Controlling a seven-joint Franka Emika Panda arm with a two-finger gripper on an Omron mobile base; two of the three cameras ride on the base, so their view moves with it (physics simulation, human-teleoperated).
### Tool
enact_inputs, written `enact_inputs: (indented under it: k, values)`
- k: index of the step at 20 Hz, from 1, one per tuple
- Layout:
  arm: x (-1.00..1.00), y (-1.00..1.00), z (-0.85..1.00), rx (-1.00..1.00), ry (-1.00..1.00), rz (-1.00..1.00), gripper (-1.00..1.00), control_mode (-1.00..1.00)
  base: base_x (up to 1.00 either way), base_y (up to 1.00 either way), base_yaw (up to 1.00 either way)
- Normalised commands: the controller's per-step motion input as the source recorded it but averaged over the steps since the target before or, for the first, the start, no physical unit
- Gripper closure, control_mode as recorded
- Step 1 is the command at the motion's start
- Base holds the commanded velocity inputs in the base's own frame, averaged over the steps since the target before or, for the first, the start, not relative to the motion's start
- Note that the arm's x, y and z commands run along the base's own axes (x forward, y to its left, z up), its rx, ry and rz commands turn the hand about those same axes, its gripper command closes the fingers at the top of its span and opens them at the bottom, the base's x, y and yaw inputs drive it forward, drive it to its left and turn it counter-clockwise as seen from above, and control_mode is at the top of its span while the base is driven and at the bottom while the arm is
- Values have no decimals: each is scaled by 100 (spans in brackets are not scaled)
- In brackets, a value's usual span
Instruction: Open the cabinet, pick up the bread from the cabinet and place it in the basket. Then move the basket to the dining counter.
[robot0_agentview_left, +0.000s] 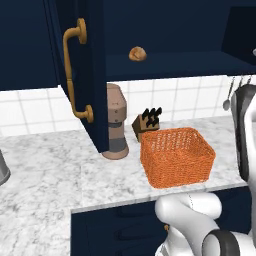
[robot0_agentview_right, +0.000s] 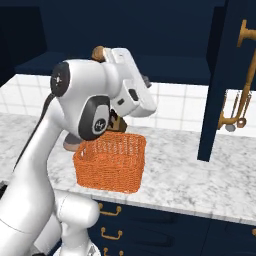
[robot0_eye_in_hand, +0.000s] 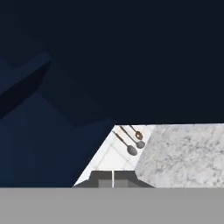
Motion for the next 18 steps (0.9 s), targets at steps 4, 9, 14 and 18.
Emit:
enact_inputs:
  k: [4, 9, 14, 18]
  values:
    - [-2, 100, 16, -13, 34, 53, 100, -100, 0, 0, 0]
    - [0, 98, 16, -22, 26, 31, 100, -100, 0, 0, 0]
    - [17, 83, 0, -11, 9, 32, -100, -100, 0, 0, 0]
    - [41, 69, 0, -14, 7, 37, -100, -100, 0, 0, 0]
